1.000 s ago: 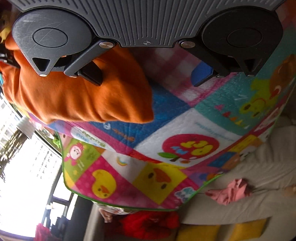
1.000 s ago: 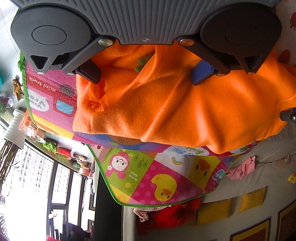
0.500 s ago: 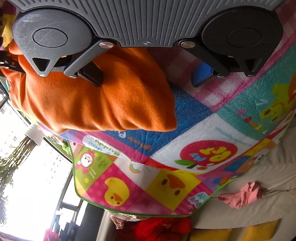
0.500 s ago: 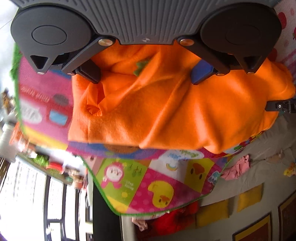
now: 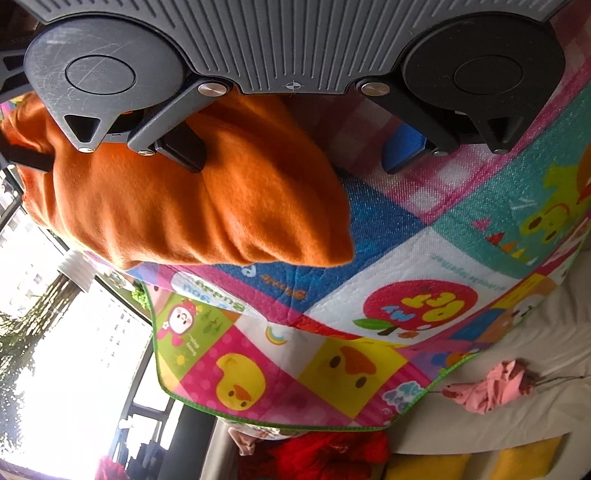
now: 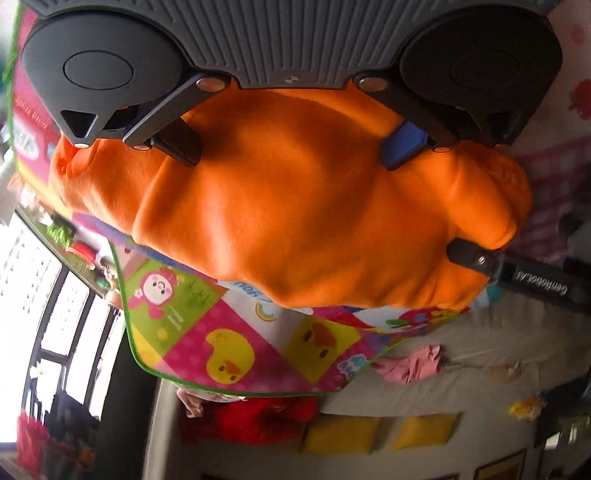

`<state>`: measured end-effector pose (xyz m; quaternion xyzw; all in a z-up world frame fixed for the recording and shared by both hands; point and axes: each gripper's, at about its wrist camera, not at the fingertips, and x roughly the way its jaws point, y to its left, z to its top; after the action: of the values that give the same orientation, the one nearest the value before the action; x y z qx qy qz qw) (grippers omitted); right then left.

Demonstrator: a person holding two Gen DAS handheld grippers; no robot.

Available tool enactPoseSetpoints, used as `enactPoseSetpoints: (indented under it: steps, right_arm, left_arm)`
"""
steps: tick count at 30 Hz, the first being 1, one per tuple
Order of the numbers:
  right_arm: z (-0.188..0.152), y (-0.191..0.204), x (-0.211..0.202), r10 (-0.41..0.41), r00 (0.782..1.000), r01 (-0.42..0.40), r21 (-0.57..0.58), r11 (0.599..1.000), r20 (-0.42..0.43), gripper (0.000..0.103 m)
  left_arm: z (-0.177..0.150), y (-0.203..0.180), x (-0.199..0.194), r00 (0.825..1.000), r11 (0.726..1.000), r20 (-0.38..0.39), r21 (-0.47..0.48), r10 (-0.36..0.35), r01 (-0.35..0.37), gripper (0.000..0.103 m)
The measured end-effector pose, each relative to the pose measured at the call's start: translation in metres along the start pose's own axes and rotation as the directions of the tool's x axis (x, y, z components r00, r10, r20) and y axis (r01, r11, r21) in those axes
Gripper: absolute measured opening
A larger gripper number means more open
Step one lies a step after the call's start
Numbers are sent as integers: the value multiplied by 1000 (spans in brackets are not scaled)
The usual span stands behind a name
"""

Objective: Fold clothes

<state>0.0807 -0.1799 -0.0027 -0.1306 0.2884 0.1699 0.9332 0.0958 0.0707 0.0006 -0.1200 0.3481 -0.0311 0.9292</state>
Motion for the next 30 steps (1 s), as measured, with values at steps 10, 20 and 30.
enactPoseSetpoints:
  steps: [10,20,30]
  right_arm:
    - [16,-27,-28,-71,990,73,-14,997,120,103]
    - [-24,-71,-16,-278,960,278,-14,961,-19,103]
    - [-15,-41,-48,-72,992,85,-129,988,99,103]
  left_arm:
    - [4,-7,-30,991,991,0,-42,-131,131,103]
    - [-18,-42,-12,993,978,-58,176,-101,110,103]
    - [-11,-33,-3,999,992,-39,121,-38,43,103]
